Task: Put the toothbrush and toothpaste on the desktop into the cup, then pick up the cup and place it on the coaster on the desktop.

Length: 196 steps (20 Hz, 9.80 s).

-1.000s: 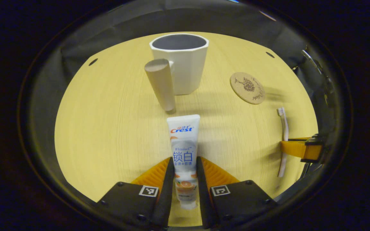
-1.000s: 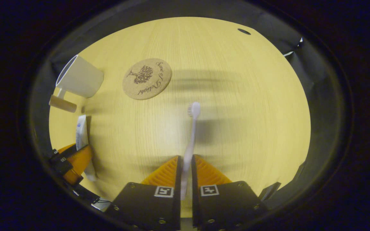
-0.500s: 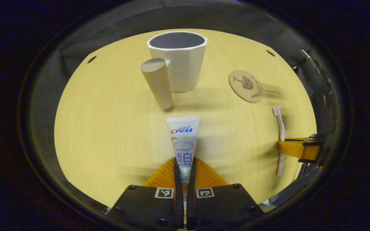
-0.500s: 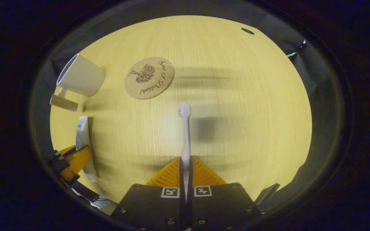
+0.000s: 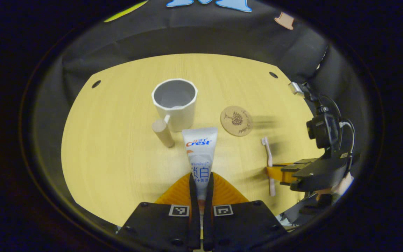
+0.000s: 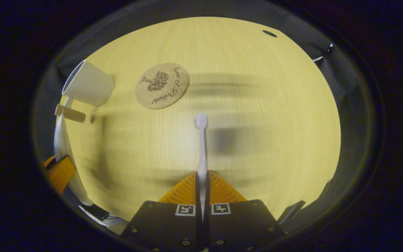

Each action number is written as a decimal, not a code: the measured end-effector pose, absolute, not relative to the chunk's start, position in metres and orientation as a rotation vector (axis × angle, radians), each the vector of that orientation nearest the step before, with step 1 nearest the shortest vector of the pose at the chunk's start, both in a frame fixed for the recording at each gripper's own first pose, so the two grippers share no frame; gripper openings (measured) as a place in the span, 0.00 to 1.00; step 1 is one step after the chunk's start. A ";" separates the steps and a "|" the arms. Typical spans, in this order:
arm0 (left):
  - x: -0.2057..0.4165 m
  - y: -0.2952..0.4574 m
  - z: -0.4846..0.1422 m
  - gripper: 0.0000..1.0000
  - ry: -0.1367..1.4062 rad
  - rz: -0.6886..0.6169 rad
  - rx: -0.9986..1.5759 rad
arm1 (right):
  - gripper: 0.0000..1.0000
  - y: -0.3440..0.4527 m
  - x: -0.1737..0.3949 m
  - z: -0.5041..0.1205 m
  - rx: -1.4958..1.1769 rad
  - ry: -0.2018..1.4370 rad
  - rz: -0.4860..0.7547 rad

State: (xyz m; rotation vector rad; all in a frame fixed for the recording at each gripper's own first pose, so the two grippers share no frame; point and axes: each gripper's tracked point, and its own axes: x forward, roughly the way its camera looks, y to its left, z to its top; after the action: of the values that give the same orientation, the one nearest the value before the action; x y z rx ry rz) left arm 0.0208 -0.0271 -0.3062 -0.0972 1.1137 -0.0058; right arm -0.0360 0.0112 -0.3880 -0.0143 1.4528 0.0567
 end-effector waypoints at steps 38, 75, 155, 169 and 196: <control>0.232 0.034 -0.275 0.24 0.594 -0.031 -0.031 | 0.02 0.010 -0.036 -0.388 0.076 1.425 -0.017; 0.056 0.205 -0.163 0.72 0.474 0.200 -0.062 | 0.02 0.177 0.160 -0.188 0.431 0.780 0.210; 0.148 -0.049 -0.365 0.36 1.207 -0.345 0.173 | 0.12 -0.065 0.028 -0.280 0.571 0.762 -0.167; 0.148 -0.119 -0.354 0.35 1.181 -0.390 0.229 | 0.12 -0.100 0.010 -0.289 0.633 0.756 -0.234; 0.138 -0.114 -0.307 0.58 0.966 -0.307 0.060 | 0.12 -0.064 0.028 -0.243 0.494 0.719 -0.064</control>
State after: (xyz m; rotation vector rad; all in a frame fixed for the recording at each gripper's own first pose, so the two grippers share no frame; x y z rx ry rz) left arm 0.1380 -0.1141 -0.3066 0.0603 0.9661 -0.3069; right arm 0.0279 -0.0641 -0.2431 0.4940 0.7186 -0.0641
